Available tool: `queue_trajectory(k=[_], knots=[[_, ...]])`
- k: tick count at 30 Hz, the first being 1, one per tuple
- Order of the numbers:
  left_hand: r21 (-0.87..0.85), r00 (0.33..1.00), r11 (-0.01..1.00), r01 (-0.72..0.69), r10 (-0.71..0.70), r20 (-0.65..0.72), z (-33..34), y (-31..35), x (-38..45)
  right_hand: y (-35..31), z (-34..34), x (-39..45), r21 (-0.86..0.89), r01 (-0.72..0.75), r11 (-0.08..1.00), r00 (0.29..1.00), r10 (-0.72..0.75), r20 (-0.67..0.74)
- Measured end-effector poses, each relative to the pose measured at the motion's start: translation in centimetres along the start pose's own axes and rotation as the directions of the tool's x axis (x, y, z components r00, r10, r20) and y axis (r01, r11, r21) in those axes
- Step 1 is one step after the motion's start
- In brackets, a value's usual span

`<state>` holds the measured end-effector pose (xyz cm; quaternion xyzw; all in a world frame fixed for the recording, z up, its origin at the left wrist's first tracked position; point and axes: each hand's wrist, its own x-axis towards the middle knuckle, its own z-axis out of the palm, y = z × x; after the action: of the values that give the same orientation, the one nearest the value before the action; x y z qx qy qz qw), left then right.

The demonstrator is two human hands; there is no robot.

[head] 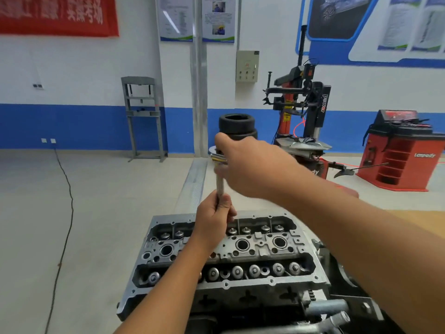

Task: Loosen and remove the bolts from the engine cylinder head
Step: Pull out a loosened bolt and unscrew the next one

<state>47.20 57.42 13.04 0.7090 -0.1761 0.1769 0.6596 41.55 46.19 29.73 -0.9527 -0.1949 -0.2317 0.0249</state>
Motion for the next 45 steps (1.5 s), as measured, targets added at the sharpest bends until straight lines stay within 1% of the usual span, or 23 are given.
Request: queue_trajectory(k=[2, 4, 6, 7, 9, 11, 13, 15, 18, 20, 23, 26, 28, 29, 31, 33, 35, 37, 39, 41, 43, 45], knots=[[0.039, 0.999, 0.998, -0.051, 0.051, -0.001, -0.6, 2.3, 0.9, -0.6, 1.1, -0.3, -0.113, -0.035, 0.993, 0.995, 0.024, -0.094], [0.018, 0.996, 0.996, -0.086, 0.086, -0.012, -0.9, 5.3, 2.7, -0.9, 2.0, 0.2, -0.123, -0.117, 0.985, 0.982, 0.096, -0.166], [-0.082, 0.999, 0.996, -0.047, 0.049, 0.022, -0.8, 7.2, 4.2, -0.5, 2.4, 0.9, -0.1, -0.14, 0.985, 0.971, 0.117, -0.21], [-0.099, 0.998, 0.995, -0.019, 0.025, 0.053, -0.6, 7.5, 4.5, -0.2, 2.4, 1.1, -0.087, -0.136, 0.987, 0.97, 0.115, -0.216], [-0.078, 0.996, 0.997, 0.026, -0.02, 0.082, 0.0, 7.7, 4.6, 0.7, 2.4, 1.3, -0.074, -0.122, 0.99, 0.969, 0.102, -0.227], [-0.088, 0.997, 0.995, 0.042, -0.037, 0.061, 0.7, 7.7, 4.4, 1.5, 2.4, 1.1, -0.072, -0.105, 0.992, 0.969, 0.086, -0.232], [-0.112, 0.999, 0.993, 0.036, -0.032, 0.042, 1.3, 8.1, 4.4, 2.0, 2.2, 0.7, -0.055, -0.095, 0.994, 0.978, 0.083, -0.192], [-0.128, 0.999, 0.991, 0.042, -0.038, 0.039, 1.8, 8.4, 4.6, 3.0, 1.6, -0.1, -0.06, -0.108, 0.992, 0.99, 0.102, -0.095], [-0.177, 0.994, 0.978, 0.107, -0.107, 0.012, 1.5, 8.1, 5.3, 5.7, -0.4, -2.1, -0.215, -0.088, 0.973, 0.993, 0.103, 0.063], [-0.222, 0.988, 0.963, 0.153, -0.149, 0.036, 0.7, 7.9, 5.7, 7.5, -1.6, -3.5, -0.28, -0.063, 0.958, 0.99, 0.096, 0.105], [-0.297, 0.981, 0.939, 0.173, -0.136, 0.14, -0.6, 7.4, 5.6, 8.8, -1.7, -3.7, -0.266, -0.096, 0.959, 0.994, 0.107, 0.026], [-0.317, 0.971, 0.934, 0.164, -0.096, 0.22, -1.2, 7.4, 5.0, 9.9, 0.1, -1.9, -0.364, -0.163, 0.917, 0.984, 0.124, -0.128], [-0.307, 0.962, 0.938, 0.162, -0.08, 0.261, -1.1, 7.5, 4.6, 11.1, 1.6, -0.3, -0.33, -0.22, 0.918, 0.967, 0.159, -0.201], [-0.292, 0.96, 0.944, 0.156, -0.075, 0.27, -0.9, 7.6, 4.4, 11.7, 2.3, 0.6, -0.296, -0.248, 0.922, 0.96, 0.193, -0.203], [-0.248, 0.969, 0.96, 0.133, -0.073, 0.236, 0.0, 7.8, 4.1, 12.2, 3.5, 2.3, -0.237, -0.298, 0.925, 0.95, 0.263, -0.169], [-0.206, 0.989, 0.973, 0.108, -0.085, 0.12, 1.1, 7.9, 4.1, 11.9, 4.0, 3.5, -0.204, -0.325, 0.923, 0.945, 0.307, -0.117], [-0.171, 0.995, 0.981, 0.095, -0.097, -0.004, 1.7, 7.7, 4.4, 11.2, 3.7, 3.4, -0.236, -0.33, 0.914, 0.944, 0.325, -0.062], [-0.164, 0.988, 0.981, 0.105, -0.122, -0.094, 1.9, 7.4, 5.1, 9.8, 2.3, 1.6, -0.298, -0.289, 0.91, 0.956, 0.292, -0.033], [-0.17, 0.975, 0.976, 0.133, -0.16, -0.156, 2.1, 7.3, 5.8, 7.6, 1.1, -1.4, -0.36, -0.169, 0.917, 0.986, 0.159, -0.057], [-0.157, 0.969, 0.978, 0.14, -0.167, -0.182, 2.4, 7.2, 6.1, 4.9, -0.1, -4.1, -0.384, -0.046, 0.922, 0.998, 0.023, -0.064], [-0.159, 0.974, 0.979, 0.124, -0.15, -0.168, 2.4, 7.0, 6.0, 4.2, -1.2, -4.0, -0.287, 0.055, 0.956, 0.998, -0.049, 0.027], [-0.205, 0.979, 0.97, 0.134, -0.162, -0.127, 1.7, 6.8, 5.8, 5.2, -2.8, -1.9, -0.136, 0.091, 0.987, 0.976, -0.061, 0.209]])
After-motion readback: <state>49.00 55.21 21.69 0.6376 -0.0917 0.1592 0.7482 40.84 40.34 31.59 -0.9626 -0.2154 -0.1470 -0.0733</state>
